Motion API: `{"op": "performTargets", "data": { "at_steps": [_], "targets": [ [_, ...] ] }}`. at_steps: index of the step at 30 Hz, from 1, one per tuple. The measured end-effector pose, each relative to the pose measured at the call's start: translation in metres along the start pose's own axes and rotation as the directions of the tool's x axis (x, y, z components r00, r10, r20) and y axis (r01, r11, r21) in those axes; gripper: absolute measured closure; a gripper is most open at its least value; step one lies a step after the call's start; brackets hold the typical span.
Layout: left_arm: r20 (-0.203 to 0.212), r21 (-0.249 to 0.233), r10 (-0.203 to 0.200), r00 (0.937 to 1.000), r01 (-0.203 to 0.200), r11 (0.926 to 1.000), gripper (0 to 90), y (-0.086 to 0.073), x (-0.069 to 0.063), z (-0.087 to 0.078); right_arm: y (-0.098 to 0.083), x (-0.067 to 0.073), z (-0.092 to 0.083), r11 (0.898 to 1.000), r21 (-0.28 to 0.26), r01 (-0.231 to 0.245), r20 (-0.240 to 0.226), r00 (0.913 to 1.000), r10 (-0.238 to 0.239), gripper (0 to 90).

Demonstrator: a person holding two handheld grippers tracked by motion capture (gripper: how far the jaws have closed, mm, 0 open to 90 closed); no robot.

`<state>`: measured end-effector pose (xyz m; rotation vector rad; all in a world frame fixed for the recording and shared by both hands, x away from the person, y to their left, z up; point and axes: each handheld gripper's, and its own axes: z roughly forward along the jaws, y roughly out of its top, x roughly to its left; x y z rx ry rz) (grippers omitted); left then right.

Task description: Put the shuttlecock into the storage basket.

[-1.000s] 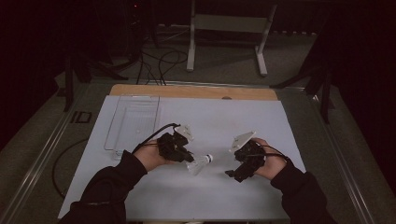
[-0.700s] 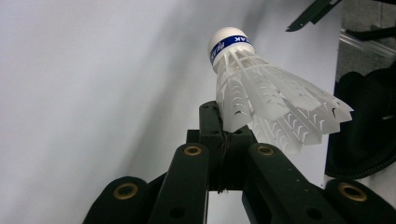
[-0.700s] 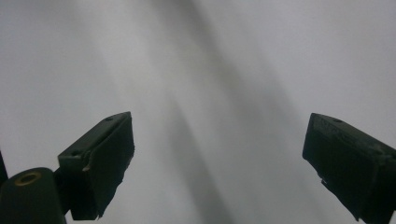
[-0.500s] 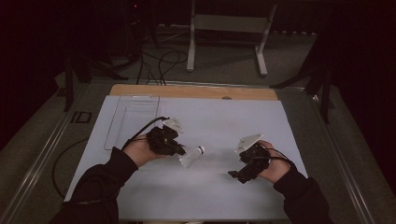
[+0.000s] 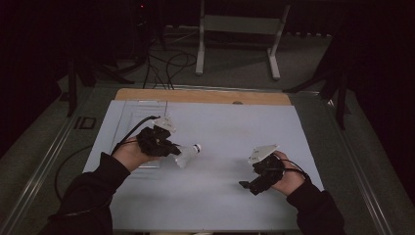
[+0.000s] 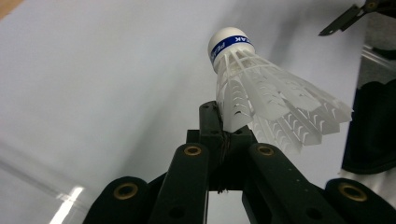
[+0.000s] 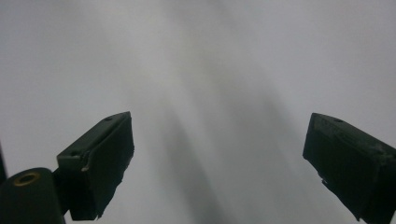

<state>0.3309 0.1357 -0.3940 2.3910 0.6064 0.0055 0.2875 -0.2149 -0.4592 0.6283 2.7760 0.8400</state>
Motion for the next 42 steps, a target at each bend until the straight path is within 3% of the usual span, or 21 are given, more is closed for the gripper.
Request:
{"op": "performTargets", "data": {
  "at_steps": [1, 8, 14, 22, 27, 37, 40, 42],
  "targets": [
    [-0.006, -0.002, -0.003, 1.0, 0.003, 1.0, 89.7, -0.001, 0.002, -0.002, -0.001, 0.0, 0.0, 1.0, -0.01, 0.004, 0.016, 0.9999, -0.004, 8.7],
    [-0.046, -0.025, -0.037, 0.9983, 0.036, 0.9991, 89.7, -0.008, 0.01, -0.017, -0.009, -0.002, 0.003, 0.999, -0.033, 0.001, -0.018, 0.9998, -0.002, 8.7],
    [-0.091, -0.041, -0.062, 0.9939, 0.059, 0.9974, 89.7, -0.015, 0.019, -0.032, -0.016, 0.0, 0.007, 0.998, -0.053, 0.02, 0.009, 0.9998, -0.02, 8.7],
    [-0.126, -0.058, -0.087, 0.9883, 0.08, 0.9951, 89.7, -0.018, 0.026, -0.045, -0.023, -0.001, 0.008, 0.998, -0.063, 0.002, 0.014, 0.9999, -0.001, 8.8],
    [-0.163, -0.082, -0.11, 0.9805, 0.098, 0.9919, 89.7, -0.02, 0.03, -0.053, -0.028, -0.001, 0.005, 0.996, -0.094, 0.0, 0.025, 0.9997, 0.002, 8.8],
    [-0.197, -0.112, -0.148, 0.9692, 0.128, 0.9854, 89.7, -0.022, 0.034, -0.064, -0.035, -0.003, -0.003, 0.99, -0.136, -0.025, 0.043, 0.9986, 0.031, 8.8],
    [-0.212, -0.125, -0.157, 0.9645, 0.132, 0.9833, 89.7, -0.022, 0.035, -0.068, -0.037, -0.003, -0.003, 0.989, -0.143, -0.024, 0.04, 0.9987, 0.03, 8.8],
    [-0.233, -0.133, -0.17, 0.9576, 0.141, 0.981, 89.7, -0.024, 0.036, -0.071, -0.04, -0.002, -0.002, 0.989, -0.148, -0.025, 0.031, 0.9991, 0.03, 8.8]
  ]
}}
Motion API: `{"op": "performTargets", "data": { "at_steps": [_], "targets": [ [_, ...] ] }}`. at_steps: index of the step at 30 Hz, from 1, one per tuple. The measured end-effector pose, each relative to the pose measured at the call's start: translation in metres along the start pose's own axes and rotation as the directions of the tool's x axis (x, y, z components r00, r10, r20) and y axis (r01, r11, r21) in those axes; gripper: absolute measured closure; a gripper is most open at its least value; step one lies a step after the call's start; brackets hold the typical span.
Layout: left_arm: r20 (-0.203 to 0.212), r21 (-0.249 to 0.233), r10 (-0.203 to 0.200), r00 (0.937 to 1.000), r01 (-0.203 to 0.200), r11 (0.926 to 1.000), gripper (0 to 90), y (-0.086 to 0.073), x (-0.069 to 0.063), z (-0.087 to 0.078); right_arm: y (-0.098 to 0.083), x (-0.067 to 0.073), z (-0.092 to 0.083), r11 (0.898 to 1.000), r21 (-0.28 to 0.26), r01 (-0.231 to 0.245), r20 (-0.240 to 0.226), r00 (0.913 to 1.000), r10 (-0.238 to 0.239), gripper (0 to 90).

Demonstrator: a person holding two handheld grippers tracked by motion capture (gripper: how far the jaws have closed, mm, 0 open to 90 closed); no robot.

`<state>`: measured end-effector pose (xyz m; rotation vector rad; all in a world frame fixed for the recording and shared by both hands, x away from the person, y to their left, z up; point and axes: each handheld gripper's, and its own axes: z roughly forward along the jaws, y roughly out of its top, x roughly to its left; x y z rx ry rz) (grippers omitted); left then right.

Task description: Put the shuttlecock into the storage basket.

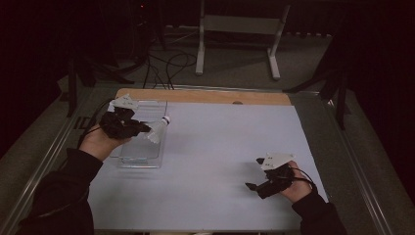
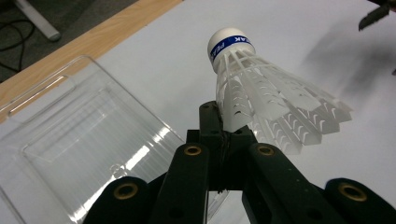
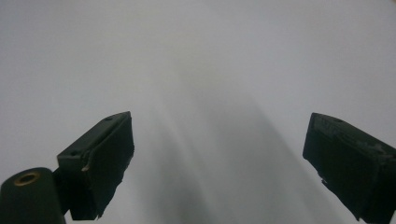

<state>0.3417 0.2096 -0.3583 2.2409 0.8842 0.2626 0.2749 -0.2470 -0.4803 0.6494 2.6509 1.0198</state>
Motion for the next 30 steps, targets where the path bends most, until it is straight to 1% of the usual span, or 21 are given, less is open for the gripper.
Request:
{"op": "performTargets", "data": {
  "at_steps": [4, 5, 7, 8, 9, 10, 12, 16, 17, 19, 20, 21, 22, 23, 24, 25, 26, 27, 28, 29, 30],
  "targets": [
    [-0.022, -0.009, -0.016, 0.9996, 0.015, 0.9998, 89.7, -0.002, 0.003, -0.002, -0.004, 0.0, 0.002, 1.0, -0.009, -0.002, -0.012, 0.9999, 0.002, 8.8],
    [-0.036, -0.012, -0.019, 0.9992, 0.019, 0.9998, 89.7, -0.004, 0.004, -0.002, -0.006, 0.001, 0.003, 1.0, -0.024, -0.002, -0.009, 1.0, 0.001, 8.8],
    [-0.044, -0.013, -0.027, 0.9987, 0.026, 0.9996, 89.7, -0.006, 0.006, -0.002, -0.008, 0.001, 0.004, 1.0, -0.031, -0.003, -0.021, 0.9998, 0.002, 8.8],
    [-0.044, -0.013, -0.027, 0.9987, 0.026, 0.9996, 89.7, -0.006, 0.006, -0.002, -0.009, 0.002, 0.005, 0.999, -0.031, -0.008, -0.023, 0.9997, 0.007, 8.8],
    [-0.061, -0.01, -0.036, 0.9975, 0.036, 0.9993, 89.7, -0.007, 0.008, -0.001, -0.01, 0.002, 0.006, 1.0, -0.026, -0.008, -0.028, 0.9996, 0.007, 8.8],
    [-0.061, -0.01, -0.036, 0.9975, 0.036, 0.9993, 89.7, -0.007, 0.008, -0.001, -0.01, 0.002, 0.006, 1.0, -0.026, -0.008, -0.028, 0.9996, 0.007, 8.8],
    [-0.078, -0.011, -0.054, 0.9955, 0.053, 0.9985, 89.8, -0.01, 0.01, 0.0, -0.013, 0.003, 0.008, 1.0, -0.018, -0.013, -0.04, 0.9991, 0.012, 8.8],
    [-0.084, -0.019, -0.067, 0.9942, 0.066, 0.9976, 89.7, -0.013, 0.012, 0.002, -0.016, 0.003, 0.01, 1.0, -0.016, -0.016, -0.046, 0.9989, 0.015, 8.8],
    [-0.101, -0.023, -0.073, 0.9923, 0.071, 0.9972, 89.7, -0.015, 0.012, 0.004, -0.017, 0.003, 0.01, 1.0, -0.016, -0.019, -0.042, 0.9989, 0.019, 8.8],
    [-0.111, -0.031, -0.091, 0.9896, 0.088, 0.9956, 89.8, -0.017, 0.014, 0.006, -0.018, 0.003, 0.01, 1.0, -0.015, -0.015, -0.043, 0.999, 0.014, 8.8],
    [-0.111, -0.031, -0.091, 0.9896, 0.088, 0.9956, 89.8, -0.017, 0.014, 0.006, -0.019, 0.004, 0.01, 1.0, -0.018, -0.014, -0.041, 0.9991, 0.013, 8.8],
    [-0.127, -0.033, -0.1, 0.9869, 0.096, 0.9948, 89.8, -0.019, 0.016, 0.008, -0.019, 0.004, 0.011, 1.0, -0.019, -0.021, -0.044, 0.9988, 0.02, 8.8],
    [-0.127, -0.033, -0.1, 0.9869, 0.096, 0.9948, 89.7, -0.019, 0.016, 0.008, -0.019, 0.004, 0.011, 1.0, -0.019, -0.021, -0.044, 0.9988, 0.02, 8.8],
    [-0.142, -0.034, -0.114, 0.9833, 0.11, 0.9934, 89.8, -0.021, 0.018, 0.01, -0.021, 0.004, 0.012, 1.0, -0.021, -0.019, -0.041, 0.999, 0.019, 8.8],
    [-0.142, -0.034, -0.114, 0.9833, 0.11, 0.9934, 89.7, -0.021, 0.018, 0.01, -0.021, 0.004, 0.012, 1.0, -0.021, -0.019, -0.041, 0.999, 0.019, 8.8],
    [-0.149, -0.044, -0.13, 0.9803, 0.125, 0.9912, 89.7, -0.023, 0.02, 0.013, -0.022, 0.005, 0.012, 1.0, -0.021, -0.022, -0.045, 0.9988, 0.021, 8.8],
    [-0.149, -0.044, -0.13, 0.9803, 0.125, 0.9912, 89.7, -0.023, 0.02, 0.013, -0.022, 0.005, 0.012, 1.0, -0.021, -0.022, -0.045, 0.9988, 0.021, 8.8],
    [-0.165, -0.046, -0.141, 0.9762, 0.135, 0.9898, 89.7, -0.026, 0.021, 0.018, -0.024, 0.005, 0.013, 1.0, -0.017, -0.023, -0.044, 0.9988, 0.023, 8.8],
    [-0.165, -0.046, -0.141, 0.9762, 0.135, 0.9898, 89.7, -0.026, 0.021, 0.018, -0.024, 0.005, 0.014, 1.0, -0.017, -0.023, -0.044, 0.9988, 0.023, 8.8],
    [-0.174, -0.043, -0.15, 0.9733, 0.144, 0.9886, 89.7, -0.03, 0.022, 0.023, -0.025, 0.005, 0.014, 1.0, -0.018, -0.023, -0.043, 0.9988, 0.023, 8.8],
    [-0.174, -0.043, -0.15, 0.9733, 0.144, 0.9886, 89.7, -0.03, 0.022, 0.023, -0.025, 0.005, 0.014, 1.0, -0.018, -0.023, -0.043, 0.9988, 0.023, 8.8]
  ]
}}
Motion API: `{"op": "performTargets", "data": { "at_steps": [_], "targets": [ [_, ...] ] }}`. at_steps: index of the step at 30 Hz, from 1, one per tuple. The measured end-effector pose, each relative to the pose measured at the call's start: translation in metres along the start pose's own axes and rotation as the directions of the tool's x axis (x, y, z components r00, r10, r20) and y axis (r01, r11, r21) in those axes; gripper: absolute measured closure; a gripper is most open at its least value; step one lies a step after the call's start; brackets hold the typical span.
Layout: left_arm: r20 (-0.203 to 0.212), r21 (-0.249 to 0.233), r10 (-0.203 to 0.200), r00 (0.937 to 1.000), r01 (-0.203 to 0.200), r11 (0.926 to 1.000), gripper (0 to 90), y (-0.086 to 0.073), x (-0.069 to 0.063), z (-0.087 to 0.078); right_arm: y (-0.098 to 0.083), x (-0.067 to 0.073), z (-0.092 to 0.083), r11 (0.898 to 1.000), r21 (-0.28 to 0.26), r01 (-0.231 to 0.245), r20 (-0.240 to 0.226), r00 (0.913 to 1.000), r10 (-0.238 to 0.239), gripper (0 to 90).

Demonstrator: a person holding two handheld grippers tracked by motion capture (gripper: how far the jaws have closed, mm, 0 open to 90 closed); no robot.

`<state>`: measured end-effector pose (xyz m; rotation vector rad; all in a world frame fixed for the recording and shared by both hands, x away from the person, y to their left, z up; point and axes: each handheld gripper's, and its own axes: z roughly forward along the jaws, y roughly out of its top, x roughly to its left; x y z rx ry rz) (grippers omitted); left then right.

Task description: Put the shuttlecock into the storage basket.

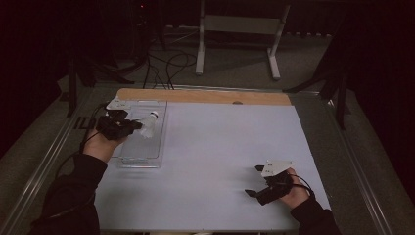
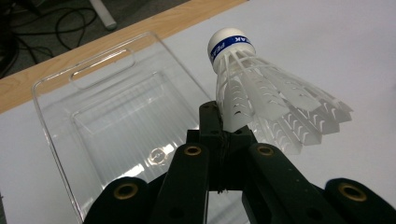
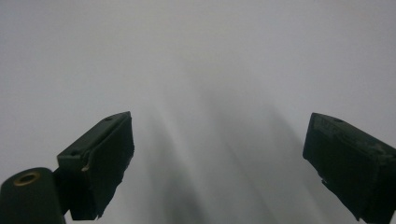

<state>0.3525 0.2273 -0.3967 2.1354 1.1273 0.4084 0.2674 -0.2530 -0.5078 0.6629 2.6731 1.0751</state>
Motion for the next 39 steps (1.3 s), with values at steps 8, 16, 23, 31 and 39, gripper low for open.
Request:
{"op": "performTargets", "data": {
  "at_steps": [8, 16, 23, 31, 39],
  "targets": [
    [-0.035, -0.004, -0.051, 0.9981, 0.051, 0.9987, 89.7, -0.011, 0.006, 0.021, -0.002, -0.001, -0.002, 1.0, -0.004, -0.007, 0.003, 1.0, 0.007, 8.8],
    [-0.044, 0.025, -0.047, 0.9979, 0.048, 0.9985, 89.7, -0.018, 0.01, 0.042, -0.002, 0.0, 0.0, 1.0, -0.001, -0.008, -0.012, 0.9999, 0.008, 8.8],
    [-0.066, 0.068, -0.035, 0.9972, 0.04, 0.9969, 89.6, -0.018, 0.01, 0.055, -0.002, 0.0, -0.001, 1.0, -0.001, -0.006, -0.013, 0.9999, 0.006, 8.8],
    [-0.092, 0.12, -0.022, 0.9955, 0.033, 0.9923, 89.7, -0.016, 0.012, 0.066, -0.002, 0.0, 0.0, 1.0, 0.001, -0.012, -0.023, 0.9997, 0.012, 8.8],
    [-0.095, 0.163, -0.007, 0.9955, 0.022, 0.9863, 89.6, -0.014, 0.011, 0.076, -0.002, 0.0, -0.001, 1.0, -0.003, -0.009, -0.027, 0.9996, 0.009, 8.8]
  ]
}}
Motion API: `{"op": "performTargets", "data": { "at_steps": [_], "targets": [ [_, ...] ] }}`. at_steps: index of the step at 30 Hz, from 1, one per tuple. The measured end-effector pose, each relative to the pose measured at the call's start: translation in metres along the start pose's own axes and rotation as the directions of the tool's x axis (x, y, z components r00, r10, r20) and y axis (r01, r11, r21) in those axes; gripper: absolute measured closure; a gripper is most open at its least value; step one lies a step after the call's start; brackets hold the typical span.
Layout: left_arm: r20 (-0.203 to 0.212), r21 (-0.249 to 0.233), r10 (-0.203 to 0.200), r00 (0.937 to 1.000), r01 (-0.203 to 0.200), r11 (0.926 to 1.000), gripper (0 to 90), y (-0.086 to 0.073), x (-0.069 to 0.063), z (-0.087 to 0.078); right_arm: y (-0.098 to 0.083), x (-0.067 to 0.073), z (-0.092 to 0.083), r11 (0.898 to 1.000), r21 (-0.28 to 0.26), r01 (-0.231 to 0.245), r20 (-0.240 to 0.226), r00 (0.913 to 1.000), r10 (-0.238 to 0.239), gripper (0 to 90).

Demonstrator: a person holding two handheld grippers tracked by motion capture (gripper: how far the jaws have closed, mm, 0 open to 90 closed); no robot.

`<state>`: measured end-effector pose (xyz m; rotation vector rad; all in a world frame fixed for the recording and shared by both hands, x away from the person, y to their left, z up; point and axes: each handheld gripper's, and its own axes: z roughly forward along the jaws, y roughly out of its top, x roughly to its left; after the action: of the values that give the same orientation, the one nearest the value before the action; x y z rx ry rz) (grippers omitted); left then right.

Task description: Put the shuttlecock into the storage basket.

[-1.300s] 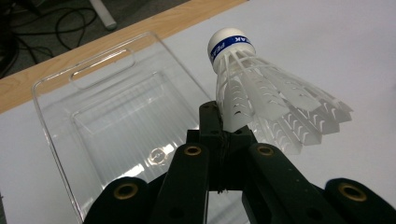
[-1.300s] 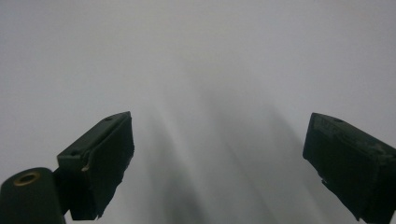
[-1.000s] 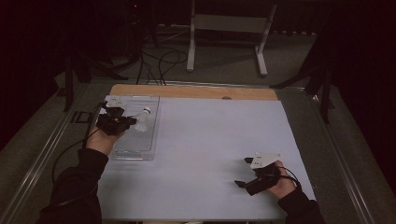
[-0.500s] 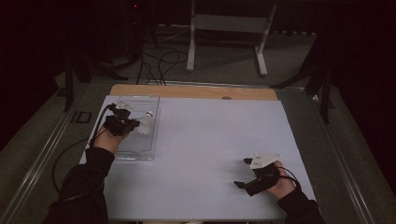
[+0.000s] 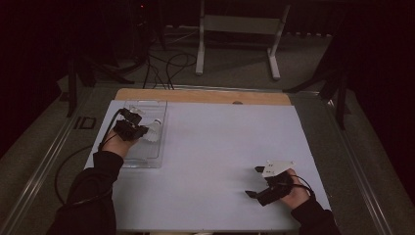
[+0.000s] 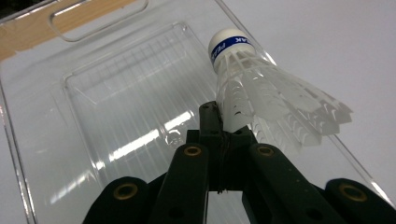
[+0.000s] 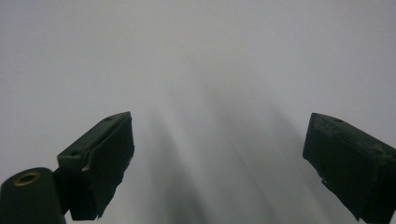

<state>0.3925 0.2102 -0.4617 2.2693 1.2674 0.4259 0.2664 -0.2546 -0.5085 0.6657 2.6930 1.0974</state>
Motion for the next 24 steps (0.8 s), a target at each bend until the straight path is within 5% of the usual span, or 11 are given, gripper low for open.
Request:
{"op": "performTargets", "data": {
  "at_steps": [24],
  "targets": [
    [-0.011, 0.128, 0.008, 0.9999, -0.006, 0.9917, 89.3, 0.007, 0.002, 0.031, 0.001, -0.001, -0.002, 1.0, -0.009, 0.001, -0.009, 1.0, -0.001, 8.9]
  ]
}}
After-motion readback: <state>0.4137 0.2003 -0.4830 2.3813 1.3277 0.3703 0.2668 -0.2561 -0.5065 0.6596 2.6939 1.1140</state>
